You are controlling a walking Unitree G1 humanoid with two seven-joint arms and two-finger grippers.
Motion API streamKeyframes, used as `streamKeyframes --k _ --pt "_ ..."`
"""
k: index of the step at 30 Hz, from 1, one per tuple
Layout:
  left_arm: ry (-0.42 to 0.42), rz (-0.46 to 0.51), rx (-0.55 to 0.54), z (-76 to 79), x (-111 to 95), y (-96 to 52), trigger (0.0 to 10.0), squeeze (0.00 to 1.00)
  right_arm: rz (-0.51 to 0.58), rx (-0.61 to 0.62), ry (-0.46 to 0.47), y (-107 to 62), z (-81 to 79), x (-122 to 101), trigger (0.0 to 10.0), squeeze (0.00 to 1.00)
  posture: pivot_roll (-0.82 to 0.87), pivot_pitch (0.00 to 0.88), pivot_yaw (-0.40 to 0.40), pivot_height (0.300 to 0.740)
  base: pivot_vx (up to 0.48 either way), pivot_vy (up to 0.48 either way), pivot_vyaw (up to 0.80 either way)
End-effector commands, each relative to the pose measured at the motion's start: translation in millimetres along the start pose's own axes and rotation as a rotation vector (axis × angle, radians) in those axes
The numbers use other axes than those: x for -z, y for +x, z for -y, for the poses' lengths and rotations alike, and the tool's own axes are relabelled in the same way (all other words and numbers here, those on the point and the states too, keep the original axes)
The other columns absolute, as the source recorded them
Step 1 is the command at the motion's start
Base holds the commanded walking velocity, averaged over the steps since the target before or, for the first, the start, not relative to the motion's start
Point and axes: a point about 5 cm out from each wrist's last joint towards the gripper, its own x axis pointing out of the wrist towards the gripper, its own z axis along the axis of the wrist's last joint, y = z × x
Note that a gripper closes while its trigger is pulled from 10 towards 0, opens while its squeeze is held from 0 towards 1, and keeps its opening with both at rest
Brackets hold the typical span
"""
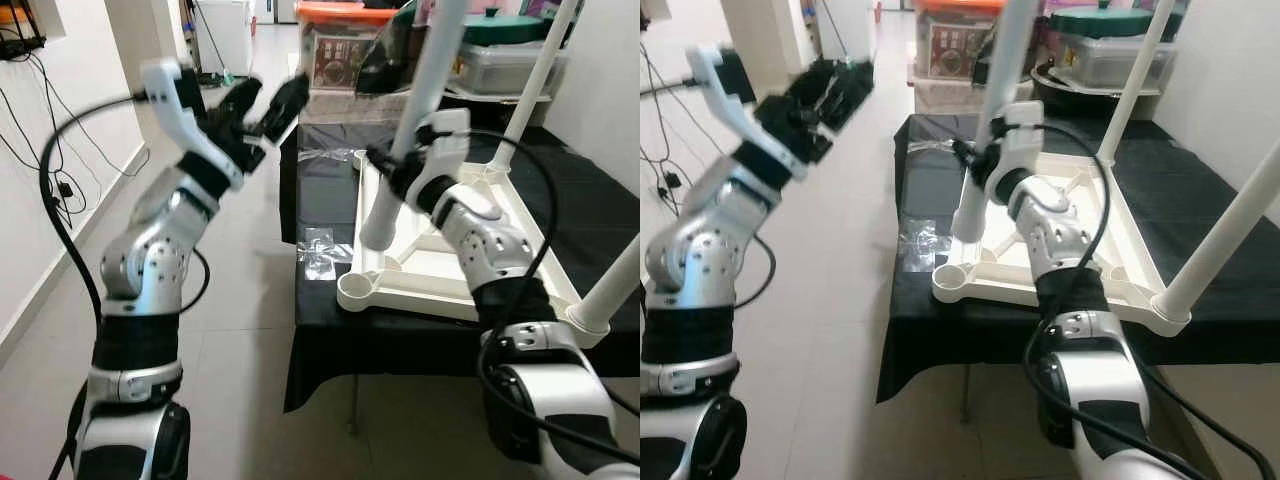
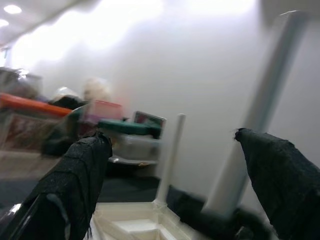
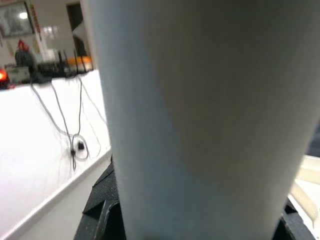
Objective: Building children table
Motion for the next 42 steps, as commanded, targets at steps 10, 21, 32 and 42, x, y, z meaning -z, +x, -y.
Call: streamKeyframes --k 10,21,32,42 --pt "0.053 -0.272 -0.326 1.1 69.4 -102.3 10.0 0.00 0.083 -0.018 0.032 -21.5 -14.3 15.3 10.0 0.00 0.05 0.000 -0.063 0.740 0.000 0.000 0.06" --pt "0.062 -0.426 -0.464 11.7 98.6 -145.6 10.0 0.00 0.073 0.002 0.013 -35.1 -32.6 40.0 10.0 0.00 0.05 0.000 -0.077 0.740 0.000 0.000 0.75" --pt "0.084 -0.451 -0.552 3.8 101.4 -158.4 10.0 0.00 0.029 0.039 0.012 -41.0 -32.8 48.1 10.0 0.00 0.04 0.000 -0.089 0.740 0.000 -0.273 0.38" --pt "0.075 -0.421 -0.645 -7.2 97.0 -161.8 10.0 0.00 0.023 0.034 0.007 -40.8 -33.9 48.0 10.0 0.00 0.04 0.000 -0.096 0.740 0.025 -0.338 0.00"
